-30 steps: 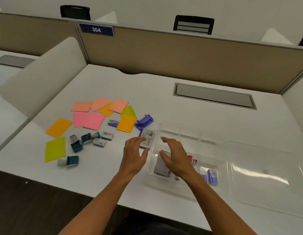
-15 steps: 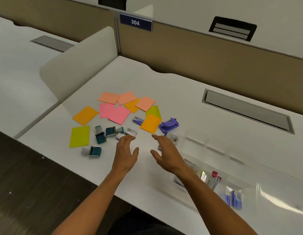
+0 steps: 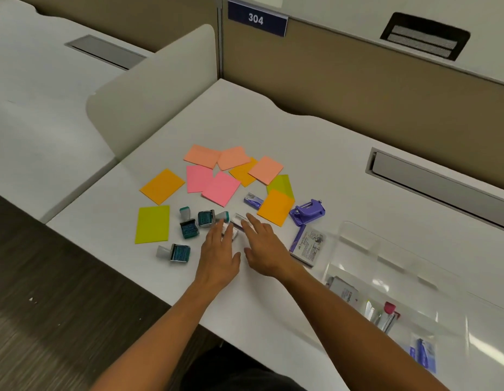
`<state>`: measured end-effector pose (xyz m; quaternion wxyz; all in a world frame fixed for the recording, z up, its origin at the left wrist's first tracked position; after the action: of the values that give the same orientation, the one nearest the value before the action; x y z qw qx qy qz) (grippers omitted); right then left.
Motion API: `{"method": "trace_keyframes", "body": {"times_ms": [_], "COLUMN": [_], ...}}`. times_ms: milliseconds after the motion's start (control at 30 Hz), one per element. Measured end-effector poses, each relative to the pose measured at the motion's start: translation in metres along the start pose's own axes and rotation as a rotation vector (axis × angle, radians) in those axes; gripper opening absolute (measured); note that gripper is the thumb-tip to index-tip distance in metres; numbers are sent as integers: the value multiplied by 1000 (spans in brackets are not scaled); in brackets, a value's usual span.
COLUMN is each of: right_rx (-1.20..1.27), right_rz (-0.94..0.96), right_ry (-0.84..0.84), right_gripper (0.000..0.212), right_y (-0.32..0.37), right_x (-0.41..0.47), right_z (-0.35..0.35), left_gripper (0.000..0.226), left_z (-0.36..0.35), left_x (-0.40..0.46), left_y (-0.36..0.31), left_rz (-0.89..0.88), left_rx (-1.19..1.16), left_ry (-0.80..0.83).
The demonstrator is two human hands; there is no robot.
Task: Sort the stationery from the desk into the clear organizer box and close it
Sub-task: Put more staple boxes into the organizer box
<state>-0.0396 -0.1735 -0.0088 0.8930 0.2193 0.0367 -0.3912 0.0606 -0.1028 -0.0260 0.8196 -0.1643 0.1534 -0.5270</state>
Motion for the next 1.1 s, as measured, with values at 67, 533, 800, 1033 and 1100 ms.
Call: {"method": "trace_keyframes", "body": {"times_ms": [67,533,800,1033,1100], "right_rx": [-55,-71,-40,48,92], "right_rz": [26,-4,-12,-30,-42], "right_ry": [8,-88,-162,-153,-151], "right_gripper": [80,45,27,26,35], "right_y": [4,-1,-3,-6,-9], "right_x": [9,11,-13,-38,-45], "right_z": [-4,-8,-13,-19,-18], "left_gripper": [80,33,35,42,44], "left_z": [-4,-1,-6,-9,-8], "left_x": [3,6,-4,-25,-30], "left_y": [2,5,-8,-17,-21], "left_rz": [6,-71,-27,48,52], "left_rx": [50,-61,-199,-221,-231], "left_ry": [44,-98,3,51,58]}}
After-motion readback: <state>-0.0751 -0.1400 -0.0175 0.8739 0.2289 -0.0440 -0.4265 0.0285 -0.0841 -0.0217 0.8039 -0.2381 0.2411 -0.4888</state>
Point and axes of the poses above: each hand's wrist, its own x-axis towards the middle knuckle, its own z-axis out of the back of the hand, y = z × x, the point moved 5 cm from there along x, towards the middle knuckle, and after that the axes turned 1 degree about -y, right-handed, at the moved point
